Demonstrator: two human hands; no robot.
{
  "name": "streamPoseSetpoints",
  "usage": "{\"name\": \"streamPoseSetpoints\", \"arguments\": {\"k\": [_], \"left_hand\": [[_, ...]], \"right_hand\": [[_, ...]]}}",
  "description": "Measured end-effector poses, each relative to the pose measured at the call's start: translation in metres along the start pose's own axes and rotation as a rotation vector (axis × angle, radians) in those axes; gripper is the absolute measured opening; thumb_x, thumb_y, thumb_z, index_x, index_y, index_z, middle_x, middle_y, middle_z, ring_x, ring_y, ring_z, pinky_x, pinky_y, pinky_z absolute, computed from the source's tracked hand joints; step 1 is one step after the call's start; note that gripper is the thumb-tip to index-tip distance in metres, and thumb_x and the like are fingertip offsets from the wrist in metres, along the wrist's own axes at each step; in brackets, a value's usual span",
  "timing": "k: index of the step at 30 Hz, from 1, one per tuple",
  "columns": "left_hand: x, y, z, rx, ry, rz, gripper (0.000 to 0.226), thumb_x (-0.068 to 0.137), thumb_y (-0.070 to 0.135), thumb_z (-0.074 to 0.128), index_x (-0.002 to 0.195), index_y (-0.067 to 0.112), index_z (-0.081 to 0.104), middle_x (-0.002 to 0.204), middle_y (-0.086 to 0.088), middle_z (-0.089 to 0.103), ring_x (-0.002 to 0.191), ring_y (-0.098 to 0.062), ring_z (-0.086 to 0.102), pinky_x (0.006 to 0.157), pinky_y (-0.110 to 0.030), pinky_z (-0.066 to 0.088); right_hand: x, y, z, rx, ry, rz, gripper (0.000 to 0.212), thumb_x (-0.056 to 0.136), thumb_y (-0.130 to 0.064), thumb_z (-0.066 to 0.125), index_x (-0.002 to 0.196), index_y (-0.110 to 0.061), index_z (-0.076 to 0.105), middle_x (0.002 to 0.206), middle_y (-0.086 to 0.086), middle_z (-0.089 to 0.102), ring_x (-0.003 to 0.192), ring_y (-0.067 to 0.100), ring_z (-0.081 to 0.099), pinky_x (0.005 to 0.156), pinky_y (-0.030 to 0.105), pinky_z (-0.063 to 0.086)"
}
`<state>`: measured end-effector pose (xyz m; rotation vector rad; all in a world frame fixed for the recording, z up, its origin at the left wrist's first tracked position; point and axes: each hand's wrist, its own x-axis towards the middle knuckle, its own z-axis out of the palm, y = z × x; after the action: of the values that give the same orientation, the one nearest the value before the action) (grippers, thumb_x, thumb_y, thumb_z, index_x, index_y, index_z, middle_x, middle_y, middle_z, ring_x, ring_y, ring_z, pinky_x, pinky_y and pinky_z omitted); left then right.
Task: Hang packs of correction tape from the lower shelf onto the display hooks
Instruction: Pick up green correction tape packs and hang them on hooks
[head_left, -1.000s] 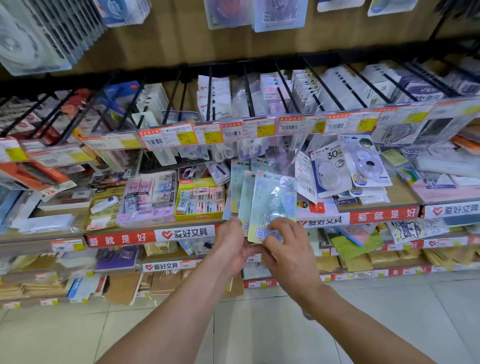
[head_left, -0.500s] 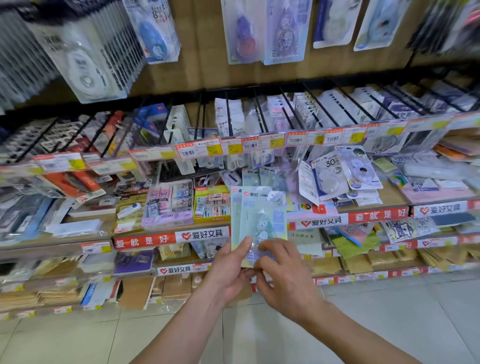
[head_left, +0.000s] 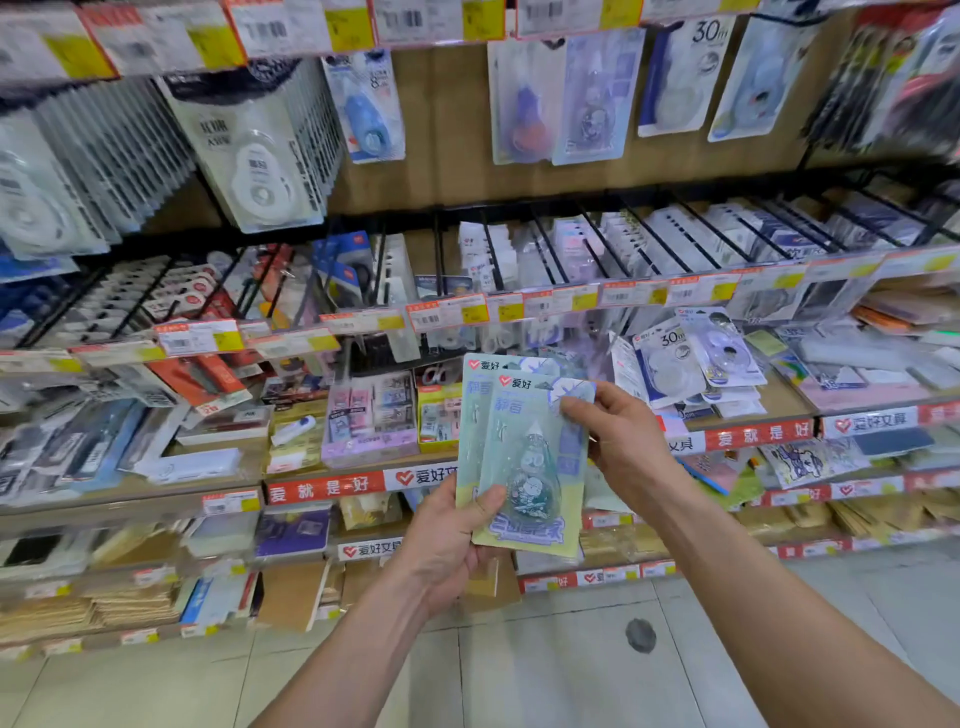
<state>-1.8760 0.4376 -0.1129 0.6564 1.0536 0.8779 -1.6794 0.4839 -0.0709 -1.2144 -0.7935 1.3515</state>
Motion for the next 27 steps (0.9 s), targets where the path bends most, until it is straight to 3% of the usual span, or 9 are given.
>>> {"name": "streamPoseSetpoints", "arguments": {"k": [2, 4, 7, 12, 16, 20, 23, 25, 27], "left_hand": [[-0.005, 0.010, -0.007, -0.005, -0.006, 0.011, 0.051, 0.075, 0.013, 0.072, 0.125, 0.010, 0.060, 0.114, -0.015, 0.074, 0.106, -0.038, 0.069, 0.095, -0.061, 0.052], [-0.011, 0.020, -0.013, -0.018, -0.021, 0.021, 0.050, 0.076, 0.009, 0.072, 0.124, 0.010, 0.060, 0.112, -0.015, 0.074, 0.098, -0.033, 0.073, 0.077, -0.048, 0.062], [-0.022, 0.034, -0.020, -0.032, -0.032, 0.041, 0.046, 0.080, 0.003, 0.069, 0.124, 0.009, 0.059, 0.112, -0.017, 0.074, 0.096, -0.034, 0.073, 0.067, -0.043, 0.063], [-0.034, 0.057, -0.026, -0.106, -0.046, 0.068, 0.035, 0.093, 0.013, 0.059, 0.127, 0.006, 0.056, 0.118, -0.018, 0.072, 0.108, -0.038, 0.069, 0.079, -0.051, 0.061], [-0.037, 0.074, -0.027, -0.128, -0.013, 0.083, 0.029, 0.102, 0.019, 0.050, 0.128, 0.008, 0.057, 0.120, -0.013, 0.072, 0.112, -0.032, 0.068, 0.090, -0.046, 0.058], [-0.031, 0.086, -0.024, -0.151, 0.000, 0.122, 0.029, 0.105, 0.019, 0.046, 0.129, 0.008, 0.058, 0.123, -0.013, 0.071, 0.102, -0.027, 0.071, 0.080, -0.039, 0.062], [-0.020, 0.092, -0.023, -0.168, 0.084, 0.154, 0.025, 0.103, 0.019, 0.050, 0.124, 0.011, 0.061, 0.130, -0.009, 0.066, 0.114, -0.028, 0.066, 0.075, -0.036, 0.063], [-0.014, 0.092, -0.018, -0.196, 0.121, 0.171, 0.021, 0.102, 0.020, 0.053, 0.119, 0.014, 0.063, 0.135, -0.005, 0.061, 0.122, -0.029, 0.060, 0.075, -0.038, 0.063], [-0.015, 0.096, -0.010, -0.212, 0.163, 0.192, 0.012, 0.102, 0.017, 0.052, 0.108, 0.017, 0.063, 0.125, 0.001, 0.061, 0.119, -0.026, 0.058, 0.082, -0.042, 0.061]], "right_hand": [[0.002, -0.006, 0.013, 0.013, 0.000, 0.019, 0.005, 0.094, -0.005, 0.068, 0.097, -0.008, 0.065, 0.084, 0.006, 0.076, 0.072, 0.021, 0.071, 0.063, 0.030, 0.058], [0.002, -0.011, 0.027, 0.016, -0.009, 0.017, 0.010, 0.092, -0.007, 0.072, 0.094, -0.009, 0.062, 0.084, 0.009, 0.074, 0.074, 0.024, 0.070, 0.068, 0.034, 0.059], [-0.002, -0.021, 0.047, 0.035, -0.038, 0.001, 0.011, 0.089, -0.003, 0.073, 0.091, -0.008, 0.064, 0.084, 0.010, 0.076, 0.072, 0.024, 0.072, 0.069, 0.035, 0.062], [-0.006, -0.039, 0.075, -0.006, 0.011, -0.079, 0.008, 0.089, -0.004, 0.074, 0.088, -0.008, 0.067, 0.073, 0.006, 0.075, 0.064, 0.020, 0.070, 0.068, 0.035, 0.059], [-0.011, -0.055, 0.088, -0.024, 0.049, -0.139, 0.016, 0.089, -0.006, 0.075, 0.080, -0.015, 0.065, 0.073, 0.006, 0.071, 0.063, 0.021, 0.067, 0.070, 0.036, 0.056], [-0.003, -0.075, 0.085, -0.027, 0.041, -0.184, 0.014, 0.087, -0.005, 0.076, 0.083, -0.014, 0.066, 0.080, 0.010, 0.072, 0.071, 0.026, 0.067, 0.076, 0.041, 0.056], [0.008, -0.094, 0.077, -0.088, 0.011, -0.236, 0.014, 0.087, -0.007, 0.076, 0.083, -0.016, 0.066, 0.074, 0.004, 0.071, 0.067, 0.022, 0.068, 0.070, 0.036, 0.057], [0.014, -0.105, 0.070, -0.107, 0.008, -0.266, 0.017, 0.088, -0.006, 0.076, 0.082, -0.017, 0.065, 0.070, -0.001, 0.070, 0.063, 0.016, 0.067, 0.065, 0.030, 0.056], [0.020, -0.117, 0.063, -0.104, -0.015, -0.281, 0.017, 0.088, -0.004, 0.075, 0.083, -0.016, 0.065, 0.070, -0.001, 0.070, 0.063, 0.015, 0.068, 0.064, 0.029, 0.057]]}}
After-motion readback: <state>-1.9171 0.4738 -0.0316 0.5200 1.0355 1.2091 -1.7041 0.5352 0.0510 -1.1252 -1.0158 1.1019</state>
